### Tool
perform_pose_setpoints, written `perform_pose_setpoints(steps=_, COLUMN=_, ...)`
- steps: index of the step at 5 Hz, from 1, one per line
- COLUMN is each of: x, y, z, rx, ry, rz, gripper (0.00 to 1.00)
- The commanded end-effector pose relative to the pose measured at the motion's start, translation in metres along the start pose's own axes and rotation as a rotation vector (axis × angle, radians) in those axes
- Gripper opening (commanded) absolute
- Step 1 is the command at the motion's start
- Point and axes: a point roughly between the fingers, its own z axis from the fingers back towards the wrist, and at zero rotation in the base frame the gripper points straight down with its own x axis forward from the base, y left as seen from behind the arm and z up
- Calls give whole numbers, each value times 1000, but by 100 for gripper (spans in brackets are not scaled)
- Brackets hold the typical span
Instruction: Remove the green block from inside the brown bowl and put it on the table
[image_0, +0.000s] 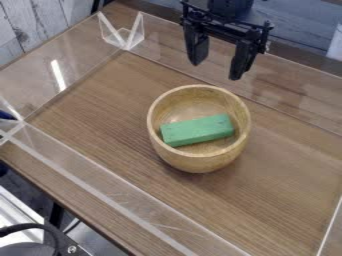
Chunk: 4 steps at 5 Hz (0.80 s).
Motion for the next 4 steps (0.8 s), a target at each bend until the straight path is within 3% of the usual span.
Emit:
perform_pose_setpoints(steps=1, x=-3, y=1, z=-12, rx=7, ry=25, rz=-9, gripper=100)
perform_pose_setpoints(steps=2, x=-14, y=5, z=-29, rx=20, ry=52, rz=-54, gripper=100)
perform_pose_setpoints(steps=4, x=-24, y=14, z=-64, rx=16, ry=45, rz=-98, gripper=100)
